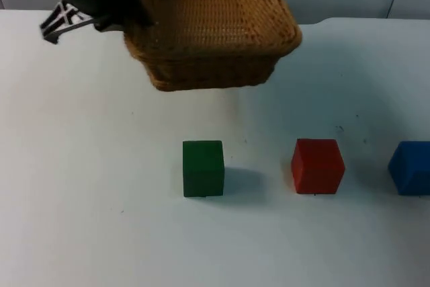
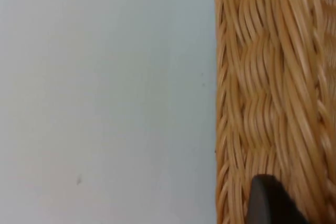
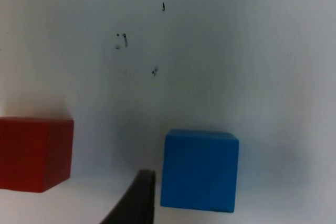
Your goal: Pick up the basket with the left hand and place the blue cube into the basket with the right hand.
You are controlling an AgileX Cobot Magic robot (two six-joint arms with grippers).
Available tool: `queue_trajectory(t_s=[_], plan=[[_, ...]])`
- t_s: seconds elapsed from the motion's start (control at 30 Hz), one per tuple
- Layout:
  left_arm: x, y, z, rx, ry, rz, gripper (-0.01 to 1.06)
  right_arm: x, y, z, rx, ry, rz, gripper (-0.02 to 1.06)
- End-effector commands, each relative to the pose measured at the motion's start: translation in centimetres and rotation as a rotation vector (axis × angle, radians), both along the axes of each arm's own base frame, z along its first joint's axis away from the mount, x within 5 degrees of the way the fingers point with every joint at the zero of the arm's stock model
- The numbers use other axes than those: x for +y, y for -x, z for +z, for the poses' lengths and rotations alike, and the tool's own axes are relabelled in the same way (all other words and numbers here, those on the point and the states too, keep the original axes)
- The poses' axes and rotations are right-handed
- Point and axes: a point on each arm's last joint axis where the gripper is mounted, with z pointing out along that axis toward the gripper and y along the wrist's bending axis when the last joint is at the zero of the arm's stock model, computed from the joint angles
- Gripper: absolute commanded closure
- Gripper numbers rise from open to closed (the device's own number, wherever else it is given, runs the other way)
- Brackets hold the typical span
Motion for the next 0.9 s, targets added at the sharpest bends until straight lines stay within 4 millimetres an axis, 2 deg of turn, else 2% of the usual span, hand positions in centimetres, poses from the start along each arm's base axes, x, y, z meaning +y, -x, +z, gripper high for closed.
queue_trajectory(t_s=[0.0,0.13,0.17,0.33,0.37,0.5,0.67,0.87], plan=[[1.4,1.6,1.6,-0.048,-0.001,0.032,1.05,-0.1,-0.1,0.2,-0.005,-0.007,-0.011,0.04],[3.8,5.5,2.3,-0.059,-0.029,0.032,1.05,0.0,0.0,0.2,0.001,-0.026,-0.02,0.04],[3.8,5.5,2.3,-0.059,-0.029,0.032,1.05,0.0,0.0,0.2,0.001,-0.026,-0.02,0.04],[5.7,9.8,2.5,-0.054,-0.036,0.051,1.05,0.2,0.0,0.2,0.008,-0.052,-0.034,0.04],[5.7,9.8,2.5,-0.054,-0.036,0.051,1.05,0.2,0.0,0.2,0.008,-0.052,-0.034,0.04],[6.3,12.2,1.9,-0.046,-0.067,0.03,1.05,1.3,0.1,0.2,0.006,-0.05,0.004,0.04],[6.4,13.0,1.8,-0.044,-0.074,0.015,1.05,3.2,-0.2,-0.2,-0.006,-0.053,0.042,0.04],[6.4,13.0,1.8,-0.041,-0.073,0.009,1.05,3.5,-0.7,-2.1,0.053,-0.038,0.017,0.04]])
